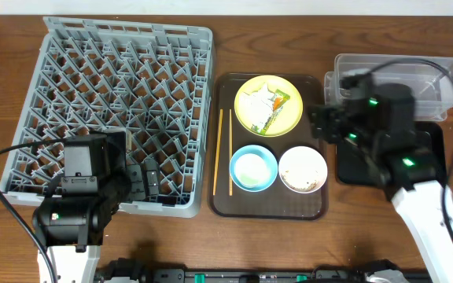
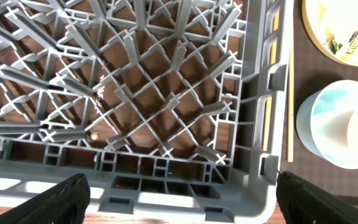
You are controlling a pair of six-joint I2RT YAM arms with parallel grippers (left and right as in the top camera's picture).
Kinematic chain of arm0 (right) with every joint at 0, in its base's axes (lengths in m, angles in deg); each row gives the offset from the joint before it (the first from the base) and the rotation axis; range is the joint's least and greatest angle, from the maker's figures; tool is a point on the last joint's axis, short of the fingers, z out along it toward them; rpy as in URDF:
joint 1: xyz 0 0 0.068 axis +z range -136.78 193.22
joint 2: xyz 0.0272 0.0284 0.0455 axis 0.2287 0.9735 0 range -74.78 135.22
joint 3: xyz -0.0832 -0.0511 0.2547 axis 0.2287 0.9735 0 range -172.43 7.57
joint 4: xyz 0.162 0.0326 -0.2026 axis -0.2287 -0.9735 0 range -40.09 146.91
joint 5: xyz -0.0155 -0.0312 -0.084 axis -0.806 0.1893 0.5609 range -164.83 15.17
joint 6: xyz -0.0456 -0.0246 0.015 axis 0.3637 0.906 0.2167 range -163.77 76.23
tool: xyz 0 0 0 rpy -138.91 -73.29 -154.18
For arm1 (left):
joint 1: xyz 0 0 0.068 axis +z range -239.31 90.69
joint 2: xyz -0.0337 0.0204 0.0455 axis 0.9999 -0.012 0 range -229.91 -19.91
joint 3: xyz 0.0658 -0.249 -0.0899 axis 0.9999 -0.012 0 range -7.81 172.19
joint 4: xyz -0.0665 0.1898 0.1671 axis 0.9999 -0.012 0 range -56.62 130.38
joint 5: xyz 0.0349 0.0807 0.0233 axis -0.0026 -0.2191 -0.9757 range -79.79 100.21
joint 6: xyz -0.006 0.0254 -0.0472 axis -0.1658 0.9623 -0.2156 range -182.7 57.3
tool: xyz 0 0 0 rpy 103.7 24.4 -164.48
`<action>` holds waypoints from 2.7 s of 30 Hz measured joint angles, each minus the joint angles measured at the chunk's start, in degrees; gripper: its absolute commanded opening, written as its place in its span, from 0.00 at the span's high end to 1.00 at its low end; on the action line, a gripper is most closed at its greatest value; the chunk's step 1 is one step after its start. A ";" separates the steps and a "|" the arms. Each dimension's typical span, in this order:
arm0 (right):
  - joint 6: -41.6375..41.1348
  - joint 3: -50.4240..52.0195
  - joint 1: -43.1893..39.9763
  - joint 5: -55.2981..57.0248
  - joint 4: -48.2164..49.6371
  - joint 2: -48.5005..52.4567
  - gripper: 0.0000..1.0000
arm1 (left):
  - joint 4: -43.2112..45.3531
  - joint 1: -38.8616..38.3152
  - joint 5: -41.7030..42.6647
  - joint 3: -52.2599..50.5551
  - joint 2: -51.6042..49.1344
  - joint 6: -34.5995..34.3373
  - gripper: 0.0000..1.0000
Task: Sort waste into correct bins and load items into the dishwasher
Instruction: 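Reach the right gripper to the tissue and wrapper on the yellow plate, then carry the tissue and wrapper with the right gripper into the clear bin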
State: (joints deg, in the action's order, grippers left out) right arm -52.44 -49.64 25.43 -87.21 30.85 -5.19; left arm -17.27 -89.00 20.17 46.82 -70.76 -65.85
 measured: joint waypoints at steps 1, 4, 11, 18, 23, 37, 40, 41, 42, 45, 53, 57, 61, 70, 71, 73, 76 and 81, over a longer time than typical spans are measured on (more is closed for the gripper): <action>-0.04 -1.51 1.51 0.46 -0.20 1.99 0.22 | 0.00 0.00 0.02 0.00 0.00 -0.02 0.04; -0.09 -8.04 5.01 2.19 -2.10 8.04 0.22 | 0.07 0.00 0.04 0.04 -0.02 0.00 0.04; -0.81 -23.30 9.49 5.84 -4.57 22.88 0.27 | 0.22 0.00 0.20 0.07 -0.04 0.00 0.04; -4.48 -24.37 11.50 8.76 -4.22 36.28 0.31 | 0.20 0.00 0.22 0.07 -0.04 -0.02 0.04; -6.60 -24.37 13.16 9.90 -2.67 43.69 0.34 | 0.28 0.00 0.22 0.07 -0.04 -0.02 0.04; -15.93 -24.39 15.26 13.44 -0.52 51.04 0.99 | 0.35 0.00 0.22 0.07 -0.04 0.00 0.04; -16.06 -24.46 14.99 13.57 -2.67 49.90 0.99 | 0.33 0.00 0.20 0.07 -0.04 0.00 0.04; -16.13 -24.48 14.91 13.81 -3.30 49.16 0.99 | 0.33 0.00 0.20 0.07 -0.04 -0.02 0.04; -16.13 -24.50 14.67 14.16 -4.33 47.74 0.99 | 0.31 0.00 0.20 0.07 -0.04 0.00 0.04; -16.15 -24.61 13.11 15.37 -6.78 41.81 0.99 | 0.22 0.00 0.20 0.07 -0.04 -0.02 0.04; -16.13 -27.06 3.10 19.32 -11.65 25.86 0.99 | 0.20 0.00 0.20 0.07 -0.04 -0.02 0.04; -16.28 -27.08 -3.10 21.94 -12.76 24.00 0.99 | 0.20 0.00 0.22 0.07 -0.04 -0.02 0.04; -17.99 -27.06 -9.09 23.56 -14.03 24.65 0.99 | 0.20 0.00 0.22 0.07 -0.04 -0.02 0.04; -32.87 -27.04 -16.70 23.82 -13.92 32.70 0.96 | 0.20 0.00 0.22 0.07 -0.04 -0.02 0.04; -33.99 -27.04 -16.96 23.47 -12.68 33.73 0.92 | 0.20 0.00 0.20 0.07 -0.04 -0.02 0.04; -34.99 -27.04 -17.16 22.93 -11.15 34.91 0.75 | 0.20 0.00 0.22 0.07 -0.04 0.00 0.04; -36.81 -27.04 -17.18 21.84 -9.86 36.22 0.39 | 0.17 0.00 0.22 0.07 -0.04 0.00 0.04; -35.26 -27.04 -17.20 20.31 -8.04 36.30 0.21 | 0.00 0.00 0.22 0.07 -0.04 0.00 0.04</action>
State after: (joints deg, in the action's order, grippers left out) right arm -87.70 -76.68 8.23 -66.90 22.80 31.11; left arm -17.27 -89.00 20.39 46.88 -70.81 -65.85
